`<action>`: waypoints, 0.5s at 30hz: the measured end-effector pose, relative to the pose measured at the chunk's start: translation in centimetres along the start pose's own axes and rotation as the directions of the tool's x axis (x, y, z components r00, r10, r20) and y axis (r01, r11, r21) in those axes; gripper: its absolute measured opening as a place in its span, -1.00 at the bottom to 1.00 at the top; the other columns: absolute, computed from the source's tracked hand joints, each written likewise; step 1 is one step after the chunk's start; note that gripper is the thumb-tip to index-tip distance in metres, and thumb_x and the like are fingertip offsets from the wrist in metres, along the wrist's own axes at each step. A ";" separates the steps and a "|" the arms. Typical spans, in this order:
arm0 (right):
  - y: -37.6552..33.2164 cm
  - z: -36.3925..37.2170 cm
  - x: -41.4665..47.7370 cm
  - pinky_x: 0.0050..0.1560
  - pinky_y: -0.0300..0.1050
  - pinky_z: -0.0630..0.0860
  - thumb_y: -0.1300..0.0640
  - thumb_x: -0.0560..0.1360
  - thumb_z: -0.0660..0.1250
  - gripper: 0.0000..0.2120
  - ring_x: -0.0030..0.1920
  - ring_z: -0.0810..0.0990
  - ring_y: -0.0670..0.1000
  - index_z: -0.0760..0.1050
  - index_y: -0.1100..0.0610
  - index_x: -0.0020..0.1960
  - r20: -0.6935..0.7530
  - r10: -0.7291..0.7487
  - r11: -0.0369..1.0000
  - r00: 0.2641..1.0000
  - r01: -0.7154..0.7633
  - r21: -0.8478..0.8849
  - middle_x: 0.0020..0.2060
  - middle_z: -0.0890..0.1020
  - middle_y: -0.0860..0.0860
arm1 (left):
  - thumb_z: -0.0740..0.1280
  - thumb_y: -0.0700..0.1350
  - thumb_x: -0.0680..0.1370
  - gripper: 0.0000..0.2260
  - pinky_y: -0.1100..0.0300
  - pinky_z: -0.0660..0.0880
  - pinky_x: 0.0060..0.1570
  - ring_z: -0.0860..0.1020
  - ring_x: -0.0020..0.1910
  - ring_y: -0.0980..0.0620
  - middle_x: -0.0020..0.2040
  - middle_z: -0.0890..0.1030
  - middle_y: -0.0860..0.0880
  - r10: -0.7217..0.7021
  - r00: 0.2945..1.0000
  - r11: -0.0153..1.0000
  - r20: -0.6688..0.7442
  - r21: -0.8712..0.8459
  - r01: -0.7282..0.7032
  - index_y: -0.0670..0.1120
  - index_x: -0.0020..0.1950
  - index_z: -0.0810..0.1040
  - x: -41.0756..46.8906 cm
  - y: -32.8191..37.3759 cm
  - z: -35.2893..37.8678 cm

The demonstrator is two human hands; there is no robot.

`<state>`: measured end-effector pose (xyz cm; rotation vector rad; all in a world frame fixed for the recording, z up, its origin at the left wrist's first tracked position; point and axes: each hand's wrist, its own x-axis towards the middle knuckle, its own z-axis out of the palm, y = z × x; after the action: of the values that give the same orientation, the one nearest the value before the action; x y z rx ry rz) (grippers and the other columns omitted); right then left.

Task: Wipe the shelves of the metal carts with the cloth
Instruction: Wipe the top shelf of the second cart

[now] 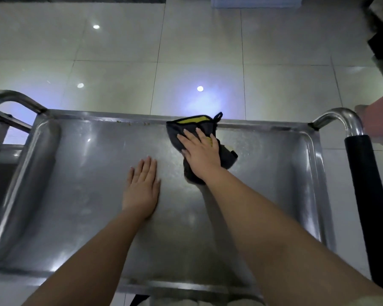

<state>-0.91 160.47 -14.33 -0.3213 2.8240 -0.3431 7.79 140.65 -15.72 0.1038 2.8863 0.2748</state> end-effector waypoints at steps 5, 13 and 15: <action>1.1 1.6 -5.5 0.46 0.19 0.08 -0.05 0.61 0.13 -0.59 0.50 0.23 0.03 0.33 -0.16 0.45 -0.025 -0.304 0.953 0.952 0.303 -0.028 0.46 0.34 -0.17 | -0.19 0.08 0.62 -0.46 0.03 -0.17 0.51 -0.06 0.56 0.02 0.58 0.00 -0.04 0.025 1.000 0.999 -0.014 0.035 -0.025 -0.07 0.58 0.00 -0.4 -0.4 0.4; 0.5 7.1 -20.7 0.49 0.22 0.02 -0.01 0.58 0.19 -0.50 0.54 0.11 0.05 0.22 -0.16 0.51 0.088 -0.665 0.726 0.742 0.669 -0.158 0.49 0.27 -0.18 | -0.13 0.01 0.67 -0.51 0.00 -0.19 0.51 -0.15 0.56 0.02 0.59 -0.10 -0.04 0.030 0.999 0.999 0.022 0.045 -0.031 -0.07 0.59 -0.10 -1.4 -1.2 0.0; 0.3 8.0 -23.0 0.49 0.22 0.03 0.01 0.58 0.23 -0.48 0.54 0.09 0.05 0.21 -0.16 0.51 0.107 -0.695 0.693 0.711 0.703 -0.162 0.50 0.25 -0.19 | -0.14 0.01 0.67 -0.51 -0.02 -0.22 0.51 -0.17 0.55 0.02 0.59 -0.12 -0.05 0.037 0.999 0.998 0.037 0.043 -0.038 -0.08 0.58 -0.11 -1.6 -1.0 0.0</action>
<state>22.93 164.92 -16.22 -1.4533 2.5719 -0.1975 9.28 139.49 -15.60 0.1688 2.8570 0.2142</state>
